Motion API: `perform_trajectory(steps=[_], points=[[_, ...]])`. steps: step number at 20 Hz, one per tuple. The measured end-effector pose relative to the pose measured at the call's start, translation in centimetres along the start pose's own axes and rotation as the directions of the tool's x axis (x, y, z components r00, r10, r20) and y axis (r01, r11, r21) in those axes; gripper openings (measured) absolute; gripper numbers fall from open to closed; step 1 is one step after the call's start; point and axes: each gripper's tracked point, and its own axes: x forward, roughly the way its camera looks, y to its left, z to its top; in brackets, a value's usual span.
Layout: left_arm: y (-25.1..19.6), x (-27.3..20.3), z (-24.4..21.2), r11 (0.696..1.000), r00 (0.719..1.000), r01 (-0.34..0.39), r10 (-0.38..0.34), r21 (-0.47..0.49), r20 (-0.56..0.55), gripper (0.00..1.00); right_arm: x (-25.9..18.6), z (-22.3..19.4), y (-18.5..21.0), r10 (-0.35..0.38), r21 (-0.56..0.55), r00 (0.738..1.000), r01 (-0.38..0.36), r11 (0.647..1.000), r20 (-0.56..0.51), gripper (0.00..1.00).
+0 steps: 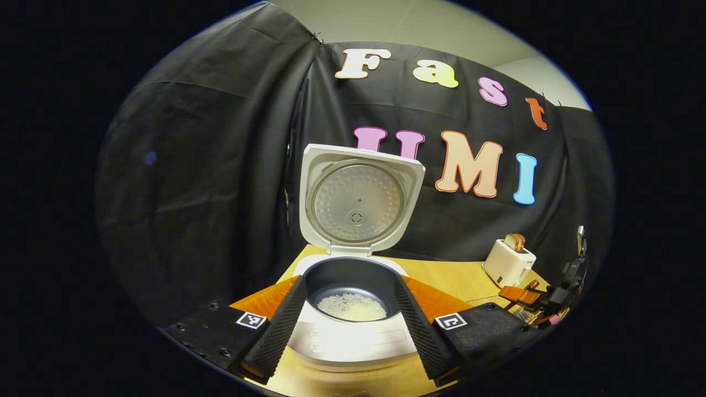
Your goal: Close the left gripper, press the button to open the rice cooker; take a wooden spoon from the chopstick holder with the right hand, scoop a spoonful of rice and pour it into the rice cooker, then put the wooden spoon back into the chopstick holder.
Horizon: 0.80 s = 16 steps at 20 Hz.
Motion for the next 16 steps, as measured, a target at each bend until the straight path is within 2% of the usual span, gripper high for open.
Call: perform_trajectory(steps=[4,10,13,14,16], points=[[-0.6,-0.2,-0.3,1.000,1.000,0.014,-0.014,-0.004,-0.013,0.95,-1.0,2.2,0.6,0.021,0.055,0.999,-0.024,0.998,0.042,0.26],[-1.2,-0.3,0.4,1.000,1.000,0.027,-0.027,-0.008,-0.002,0.94,-2.7,6.2,1.3,0.033,0.100,0.993,-0.044,0.994,0.118,0.22],[-1.4,-0.5,0.7,0.999,0.999,0.033,-0.033,-0.009,0.000,0.95,-3.5,8.1,1.3,0.033,0.136,0.988,-0.054,0.989,0.152,0.25],[-1.4,-0.6,0.8,0.999,0.999,0.035,-0.035,-0.007,0.002,0.95,-3.8,8.6,1.2,0.030,0.141,0.986,-0.053,0.989,0.166,0.22],[-1.6,-0.6,1.2,0.999,0.999,0.040,-0.040,-0.002,0.007,0.92,-4.4,9.7,1.3,0.029,0.176,0.982,-0.063,0.982,0.189,0.26]])
